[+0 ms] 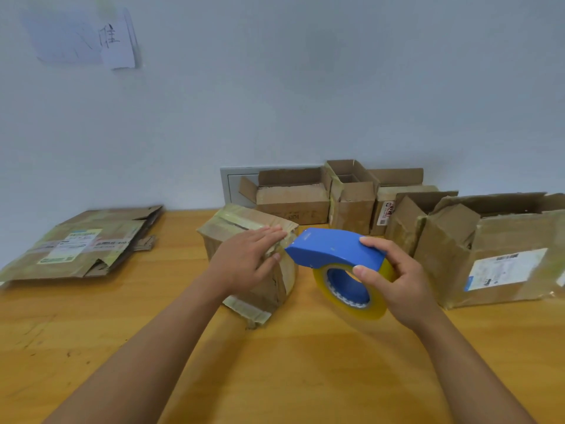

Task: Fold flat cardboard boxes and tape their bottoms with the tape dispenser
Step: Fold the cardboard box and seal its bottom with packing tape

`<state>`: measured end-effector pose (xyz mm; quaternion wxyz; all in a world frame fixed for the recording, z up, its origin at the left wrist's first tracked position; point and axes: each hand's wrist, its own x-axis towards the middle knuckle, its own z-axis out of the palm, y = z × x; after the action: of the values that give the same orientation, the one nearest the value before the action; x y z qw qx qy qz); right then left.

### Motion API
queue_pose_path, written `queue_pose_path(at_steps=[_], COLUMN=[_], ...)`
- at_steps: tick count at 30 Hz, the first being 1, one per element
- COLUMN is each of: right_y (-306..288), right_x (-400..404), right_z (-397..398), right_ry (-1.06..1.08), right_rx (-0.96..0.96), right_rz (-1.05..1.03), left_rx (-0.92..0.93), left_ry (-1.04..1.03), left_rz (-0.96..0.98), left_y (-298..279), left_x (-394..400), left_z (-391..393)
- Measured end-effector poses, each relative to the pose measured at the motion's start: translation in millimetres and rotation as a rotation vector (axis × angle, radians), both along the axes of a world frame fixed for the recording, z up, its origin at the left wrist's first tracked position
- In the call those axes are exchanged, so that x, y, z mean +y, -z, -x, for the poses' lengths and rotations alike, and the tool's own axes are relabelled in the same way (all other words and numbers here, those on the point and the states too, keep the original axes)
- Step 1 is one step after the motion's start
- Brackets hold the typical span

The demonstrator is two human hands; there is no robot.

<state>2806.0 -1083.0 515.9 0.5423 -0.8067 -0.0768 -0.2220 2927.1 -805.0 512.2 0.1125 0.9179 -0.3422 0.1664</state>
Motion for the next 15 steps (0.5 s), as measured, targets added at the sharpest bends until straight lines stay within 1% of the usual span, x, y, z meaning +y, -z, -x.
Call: queue_pose_path(at_steps=[5, 10, 13, 14, 15], right_y=[-11, -35, -52, -56, -58], right_x=[-5, 0, 5, 7, 8], right_z=[0, -24, -41, -46, -49], right_ry=[-0.014, -0.036, -0.022, -0.017, -0.016], right_rx=[0.058, 0.091, 0.121, 0.149, 0.19], right_rz=[0.088, 0.174, 0.189, 0.222, 0.301], left_rx=[0.01, 0.024, 0.026, 0.023, 0.021], left_ry=[0.008, 0.021, 0.035, 0.04, 0.04], left_rz=[-0.001, -0.005, -0.008, -0.006, -0.003], left_y=[0, -1, -2, -2, -2], left_x=[0, 1, 1, 1, 0], left_z=[-1, 0, 1, 1, 2])
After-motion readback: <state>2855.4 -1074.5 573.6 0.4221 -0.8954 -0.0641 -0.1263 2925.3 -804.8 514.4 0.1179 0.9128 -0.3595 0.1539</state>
